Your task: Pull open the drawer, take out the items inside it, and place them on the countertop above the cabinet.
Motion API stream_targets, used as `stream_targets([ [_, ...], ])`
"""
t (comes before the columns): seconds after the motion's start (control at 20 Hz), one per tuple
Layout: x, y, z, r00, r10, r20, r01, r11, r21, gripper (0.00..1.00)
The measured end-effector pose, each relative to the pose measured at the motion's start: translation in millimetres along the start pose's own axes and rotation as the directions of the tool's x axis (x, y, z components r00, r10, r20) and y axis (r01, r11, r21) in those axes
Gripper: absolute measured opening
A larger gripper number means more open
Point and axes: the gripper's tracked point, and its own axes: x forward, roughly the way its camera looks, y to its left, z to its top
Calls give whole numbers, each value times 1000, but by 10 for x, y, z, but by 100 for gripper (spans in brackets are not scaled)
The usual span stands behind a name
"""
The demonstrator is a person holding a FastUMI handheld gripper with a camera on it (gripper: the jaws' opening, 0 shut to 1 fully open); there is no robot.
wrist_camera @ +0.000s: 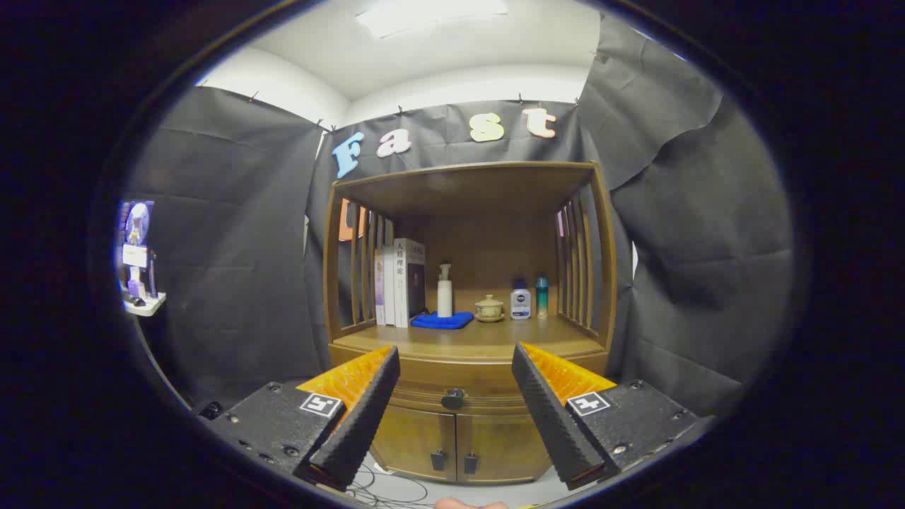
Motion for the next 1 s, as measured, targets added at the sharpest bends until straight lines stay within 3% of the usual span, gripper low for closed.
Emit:
stream_targets([
  [0.25, -86, -138, -13, 998, -56, -9, 56, 998, -4, 100],
  [1.0, -54, -229, -56, 999, -31, -11, 31, 999, 44, 100],
])
